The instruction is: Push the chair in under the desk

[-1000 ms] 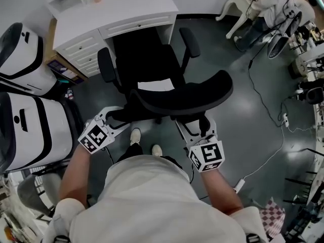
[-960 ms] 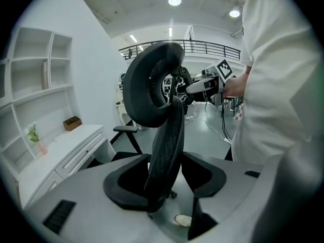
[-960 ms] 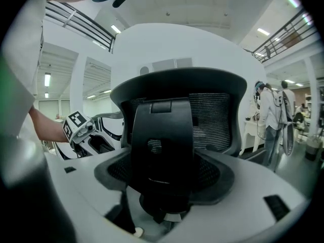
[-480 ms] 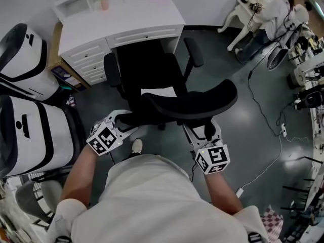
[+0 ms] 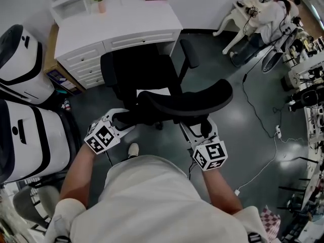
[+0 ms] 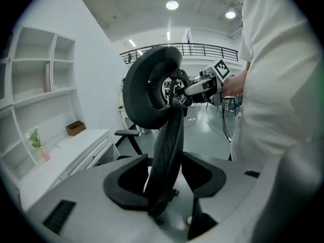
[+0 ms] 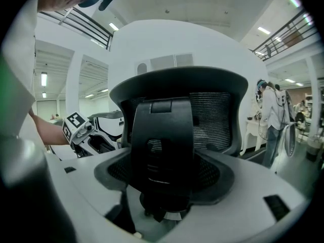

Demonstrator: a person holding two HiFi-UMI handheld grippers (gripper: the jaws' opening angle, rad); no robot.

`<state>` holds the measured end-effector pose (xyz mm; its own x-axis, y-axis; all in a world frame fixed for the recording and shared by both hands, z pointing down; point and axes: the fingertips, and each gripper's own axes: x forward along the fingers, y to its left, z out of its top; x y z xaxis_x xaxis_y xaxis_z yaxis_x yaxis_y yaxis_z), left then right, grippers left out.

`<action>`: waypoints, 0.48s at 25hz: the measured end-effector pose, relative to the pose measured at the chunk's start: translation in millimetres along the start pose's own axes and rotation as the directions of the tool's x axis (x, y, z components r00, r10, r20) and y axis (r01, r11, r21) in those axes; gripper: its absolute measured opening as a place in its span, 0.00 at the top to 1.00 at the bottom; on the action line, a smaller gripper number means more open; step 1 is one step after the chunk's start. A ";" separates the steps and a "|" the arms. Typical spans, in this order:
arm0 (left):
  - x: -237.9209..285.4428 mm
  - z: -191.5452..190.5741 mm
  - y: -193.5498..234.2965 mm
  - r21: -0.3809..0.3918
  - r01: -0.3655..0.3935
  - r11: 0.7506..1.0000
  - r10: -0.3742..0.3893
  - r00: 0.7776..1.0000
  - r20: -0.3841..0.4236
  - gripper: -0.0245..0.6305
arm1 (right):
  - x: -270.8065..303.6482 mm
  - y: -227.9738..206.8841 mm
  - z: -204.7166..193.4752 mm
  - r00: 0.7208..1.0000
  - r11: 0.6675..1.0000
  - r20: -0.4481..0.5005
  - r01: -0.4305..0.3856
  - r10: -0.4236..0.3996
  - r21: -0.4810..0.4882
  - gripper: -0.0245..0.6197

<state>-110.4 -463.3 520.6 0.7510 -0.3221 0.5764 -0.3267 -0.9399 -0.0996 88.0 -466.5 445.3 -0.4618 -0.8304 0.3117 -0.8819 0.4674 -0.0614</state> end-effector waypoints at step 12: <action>5.0 -1.7 31.3 0.003 0.002 1.000 -0.002 1.000 0.009 0.65 | 29.1 -8.1 8.7 1.000 1.000 -0.001 0.007 -0.007 0.003 0.48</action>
<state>-117.8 -494.1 521.8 0.7565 -0.3214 0.5696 -0.3237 -0.9408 -0.1010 80.9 -497.1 446.6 -0.4556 -0.8333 0.3133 -0.8853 0.4609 -0.0617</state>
